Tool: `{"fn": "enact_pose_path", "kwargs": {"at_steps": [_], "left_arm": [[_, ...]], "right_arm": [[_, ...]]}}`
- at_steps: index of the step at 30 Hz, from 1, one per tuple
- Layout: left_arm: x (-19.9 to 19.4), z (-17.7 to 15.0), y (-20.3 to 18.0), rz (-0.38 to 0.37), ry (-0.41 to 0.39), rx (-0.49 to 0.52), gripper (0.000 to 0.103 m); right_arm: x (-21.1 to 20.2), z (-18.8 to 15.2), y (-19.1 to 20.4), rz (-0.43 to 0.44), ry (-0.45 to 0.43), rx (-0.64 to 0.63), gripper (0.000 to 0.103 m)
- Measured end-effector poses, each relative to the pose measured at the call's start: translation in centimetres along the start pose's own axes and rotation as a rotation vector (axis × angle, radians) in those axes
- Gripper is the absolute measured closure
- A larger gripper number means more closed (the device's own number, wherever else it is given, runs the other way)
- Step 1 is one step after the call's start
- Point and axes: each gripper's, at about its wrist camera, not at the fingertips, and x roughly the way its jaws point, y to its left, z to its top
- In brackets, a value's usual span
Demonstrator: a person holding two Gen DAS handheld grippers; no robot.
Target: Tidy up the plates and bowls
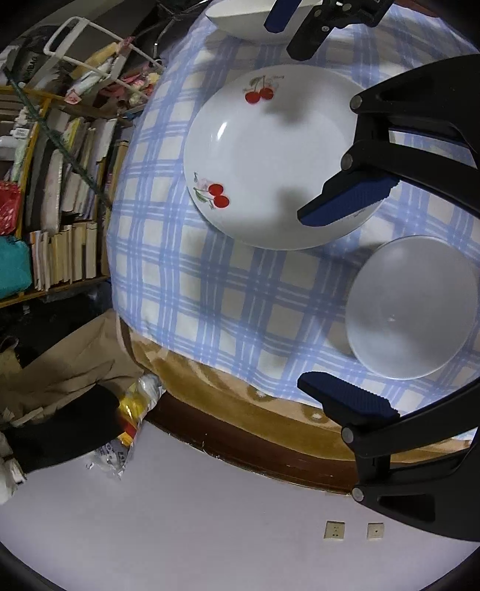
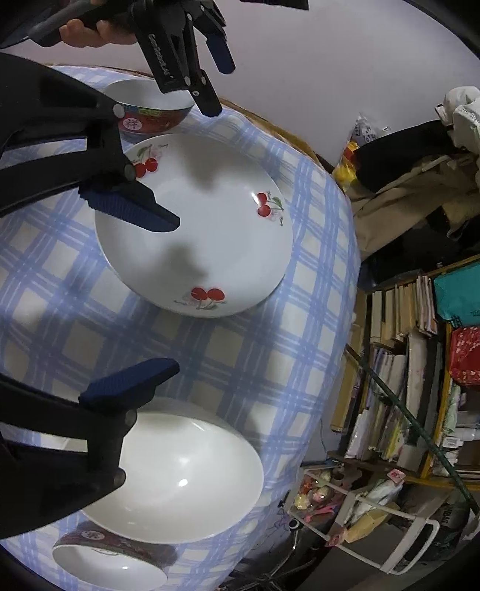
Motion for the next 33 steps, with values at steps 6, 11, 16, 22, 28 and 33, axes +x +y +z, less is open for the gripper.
{"fn": "enact_pose_path", "kwargs": {"at_steps": [6, 11, 16, 22, 28, 33], "left_arm": [[1.7, 1.0, -0.3, -0.013, 0.02, 0.015, 0.023], [2.0, 1.3, -1.0, -0.027, 0.0, 0.032, 0.023], [3.3, 1.8, -1.1, -0.052, 0.031, 0.009, 0.023], [4.4, 2.1, -0.8, -0.053, 0.057, 0.003, 0.035], [5.3, 1.9, -1.1, -0.072, 0.069, 0.052, 0.046], [6.3, 1.9, -1.4, -0.185, 0.099, -0.027, 0.076]], "right_arm": [[1.4, 0.4, 0.0, -0.037, 0.013, -0.028, 0.043], [2.3, 0.8, 0.1, -0.05, 0.019, -0.031, 0.045], [2.1, 1.0, 0.3, -0.057, -0.019, -0.025, 0.057], [3.8, 1.5, 0.6, -0.069, 0.044, -0.023, 0.067], [6.2, 1.4, 0.6, -0.076, 0.13, -0.017, 0.066], [6.9, 1.3, 0.6, -0.073, 0.129, -0.003, 0.073]]}}
